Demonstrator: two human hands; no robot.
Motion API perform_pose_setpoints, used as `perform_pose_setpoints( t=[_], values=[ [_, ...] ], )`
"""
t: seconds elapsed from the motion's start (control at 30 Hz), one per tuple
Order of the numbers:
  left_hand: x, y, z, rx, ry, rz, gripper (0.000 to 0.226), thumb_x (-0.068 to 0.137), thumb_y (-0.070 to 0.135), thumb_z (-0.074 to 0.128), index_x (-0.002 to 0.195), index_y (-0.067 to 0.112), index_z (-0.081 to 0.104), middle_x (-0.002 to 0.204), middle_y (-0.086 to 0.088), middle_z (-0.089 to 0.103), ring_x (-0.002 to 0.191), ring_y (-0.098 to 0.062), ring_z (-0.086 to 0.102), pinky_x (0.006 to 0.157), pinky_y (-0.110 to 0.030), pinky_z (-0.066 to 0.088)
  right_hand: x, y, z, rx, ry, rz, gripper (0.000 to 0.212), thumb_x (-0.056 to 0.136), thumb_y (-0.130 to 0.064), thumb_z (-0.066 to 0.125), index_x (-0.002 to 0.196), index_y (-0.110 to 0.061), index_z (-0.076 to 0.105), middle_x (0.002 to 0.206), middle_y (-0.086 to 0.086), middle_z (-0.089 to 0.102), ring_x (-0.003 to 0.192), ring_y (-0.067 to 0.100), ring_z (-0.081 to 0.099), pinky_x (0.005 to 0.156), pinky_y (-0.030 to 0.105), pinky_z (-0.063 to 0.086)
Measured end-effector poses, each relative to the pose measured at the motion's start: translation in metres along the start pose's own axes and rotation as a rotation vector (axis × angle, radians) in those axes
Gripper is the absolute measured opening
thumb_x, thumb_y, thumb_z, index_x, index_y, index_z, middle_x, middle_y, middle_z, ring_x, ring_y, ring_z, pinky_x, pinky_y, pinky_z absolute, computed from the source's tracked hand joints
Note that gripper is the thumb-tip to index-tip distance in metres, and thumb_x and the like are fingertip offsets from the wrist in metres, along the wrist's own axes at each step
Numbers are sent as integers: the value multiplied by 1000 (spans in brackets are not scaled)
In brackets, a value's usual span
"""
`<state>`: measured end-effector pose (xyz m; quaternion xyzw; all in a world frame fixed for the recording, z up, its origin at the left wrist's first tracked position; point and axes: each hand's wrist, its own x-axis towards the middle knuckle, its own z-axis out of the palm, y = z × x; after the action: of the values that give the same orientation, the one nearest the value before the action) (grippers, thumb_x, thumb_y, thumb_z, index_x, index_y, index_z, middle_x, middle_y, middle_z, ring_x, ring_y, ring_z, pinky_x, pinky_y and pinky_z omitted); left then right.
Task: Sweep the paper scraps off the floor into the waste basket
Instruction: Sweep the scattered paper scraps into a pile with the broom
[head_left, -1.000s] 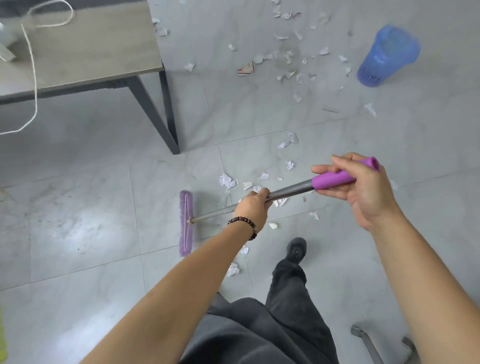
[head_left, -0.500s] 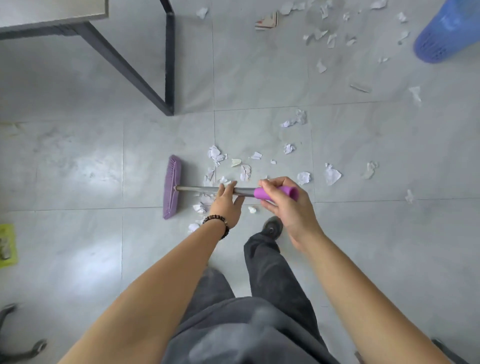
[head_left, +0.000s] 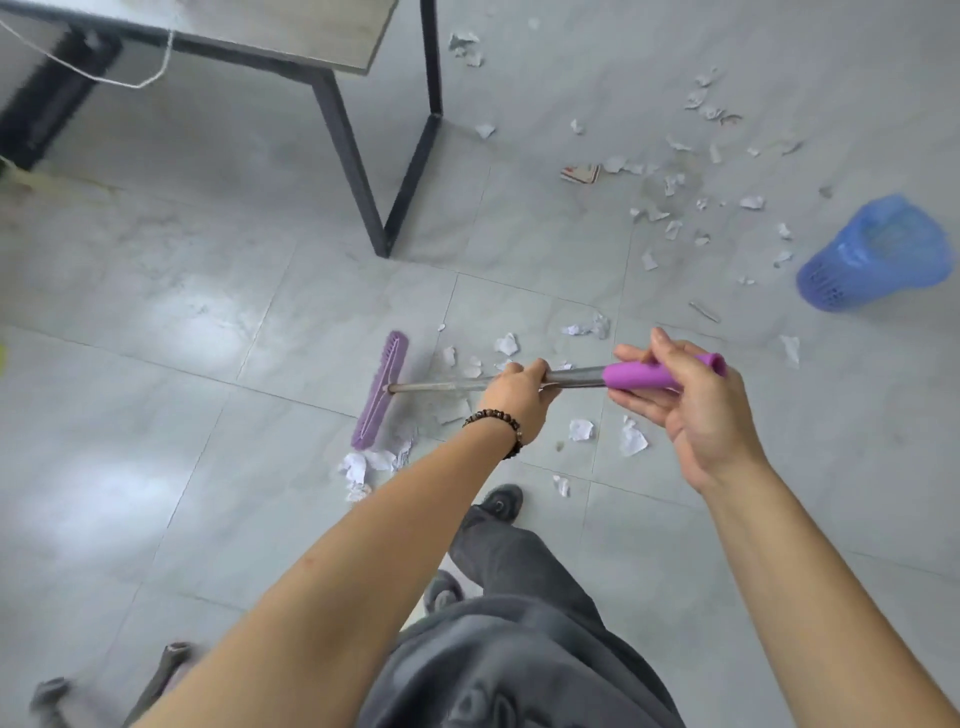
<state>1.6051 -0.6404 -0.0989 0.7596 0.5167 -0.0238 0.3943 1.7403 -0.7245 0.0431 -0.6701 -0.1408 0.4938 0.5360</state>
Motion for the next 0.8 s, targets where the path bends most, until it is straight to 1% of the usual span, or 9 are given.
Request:
perform_pose_setpoints(
  t=[0.07, 0.13, 0.23, 0.33, 0.4, 0.5, 0.6, 0.7, 0.8],
  values=[
    [-32, -23, -3, 15, 70, -28, 28, 100, 41, 43, 112, 16, 50, 109, -12, 51, 95, -35, 56, 74, -40, 47, -20, 11, 10, -11, -98, 6, 27, 95, -25, 62, 73, -9, 63, 108, 18, 74, 102, 33, 72, 91, 50, 56],
    [-59, -47, -4, 10, 128, -85, 28, 100, 40, 44, 113, 16, 50, 113, -12, 52, 100, -34, 55, 73, -36, 41, -31, 28, 23, -22, -176, 41, 27, 96, -24, 61, 73, -10, 63, 111, 18, 73, 104, 33, 71, 94, 50, 55],
    [-109, -96, 2, -85, 258, -287, 32, 98, 38, 50, 122, 17, 51, 123, -11, 48, 106, -33, 54, 80, -37, 45, -53, 67, 57, -38, -314, 135, 22, 97, -24, 60, 80, -10, 61, 116, 17, 71, 109, 31, 69, 98, 48, 54],
    [-148, -135, 18, -246, 347, -525, 39, 97, 33, 51, 132, 17, 45, 129, -13, 42, 98, -33, 56, 81, -35, 44, -73, 109, 93, -99, -429, 207, 19, 95, -28, 64, 91, -10, 64, 118, 16, 70, 111, 23, 68, 99, 40, 54],
    [-165, -154, 33, -349, 355, -612, 40, 99, 26, 48, 136, 13, 43, 134, -15, 41, 103, -33, 55, 85, -34, 43, -83, 135, 108, -147, -499, 243, 23, 93, -30, 67, 97, -7, 65, 114, 15, 69, 101, 14, 69, 95, 34, 56],
    [-176, -169, 58, -429, 340, -701, 46, 98, 23, 48, 141, 9, 38, 137, -17, 44, 117, -34, 53, 95, -36, 41, -89, 160, 108, -215, -604, 287, 22, 93, -32, 68, 94, -10, 64, 95, 3, 67, 90, 6, 67, 94, 30, 56],
    [-171, -146, 88, -448, 293, -731, 46, 98, 29, 49, 140, 11, 40, 136, -13, 49, 119, -31, 53, 98, -36, 41, -73, 158, 76, -278, -640, 300, 26, 92, -35, 68, 93, -9, 65, 86, 2, 67, 89, 9, 67, 93, 29, 56],
    [-139, -92, 120, -492, 285, -711, 49, 98, 29, 51, 142, 11, 39, 139, -11, 45, 123, -28, 50, 102, -34, 38, -34, 143, 16, -283, -576, 310, 37, 92, -34, 68, 100, 2, 62, 106, 18, 69, 94, 10, 69, 92, 29, 57],
    [-93, -25, 151, -460, 239, -660, 46, 98, 29, 51, 140, 13, 41, 136, -11, 44, 117, -27, 53, 94, -30, 38, 11, 116, -58, -296, -496, 297, 39, 93, -32, 68, 103, 5, 63, 115, 17, 68, 105, 17, 70, 94, 32, 56]
  ],
)
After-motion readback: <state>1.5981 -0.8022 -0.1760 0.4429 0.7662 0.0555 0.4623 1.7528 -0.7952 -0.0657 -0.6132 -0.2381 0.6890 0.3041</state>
